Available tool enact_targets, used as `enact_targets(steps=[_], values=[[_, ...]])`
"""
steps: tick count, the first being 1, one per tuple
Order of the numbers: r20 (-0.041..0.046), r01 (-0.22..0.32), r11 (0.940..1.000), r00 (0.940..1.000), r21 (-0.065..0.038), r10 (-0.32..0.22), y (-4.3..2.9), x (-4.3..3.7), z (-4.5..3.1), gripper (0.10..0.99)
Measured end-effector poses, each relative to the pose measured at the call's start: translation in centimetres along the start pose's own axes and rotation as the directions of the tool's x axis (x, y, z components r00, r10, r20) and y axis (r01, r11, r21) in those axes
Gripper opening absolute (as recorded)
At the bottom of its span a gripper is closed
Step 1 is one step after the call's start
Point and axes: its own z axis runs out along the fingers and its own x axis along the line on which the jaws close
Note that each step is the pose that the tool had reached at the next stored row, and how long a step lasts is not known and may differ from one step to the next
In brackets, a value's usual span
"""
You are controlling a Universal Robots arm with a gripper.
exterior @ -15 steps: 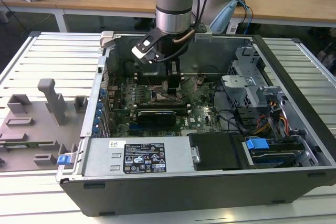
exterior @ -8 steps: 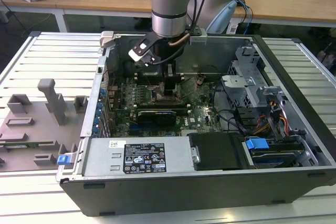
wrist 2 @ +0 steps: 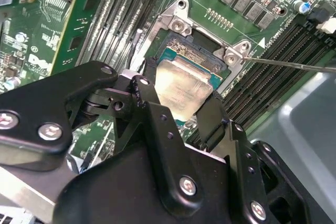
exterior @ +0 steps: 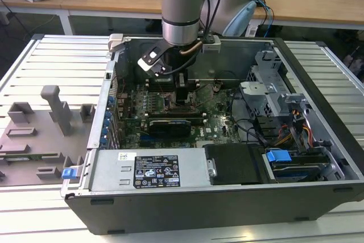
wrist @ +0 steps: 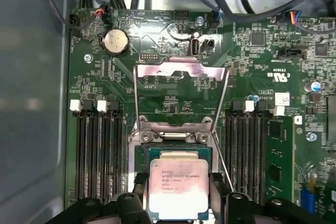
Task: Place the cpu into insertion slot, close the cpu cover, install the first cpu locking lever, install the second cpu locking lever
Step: 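Place the cpu into insertion slot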
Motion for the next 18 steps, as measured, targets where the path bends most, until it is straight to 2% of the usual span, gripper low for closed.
enact_targets(steps=[2,6,18], values=[[-0.0001,0.0,1.0,1.0,0.0,0.0,-0.08,0.06,0.49,0.545],[-0.0004,0.006,1.0,1.0,0.0,-0.006,-0.16,0.12,0.93,0.545],[-0.0003,0.006,1.0,1.0,0.0,-0.006,-0.25,0.17,1.33,0.545]])
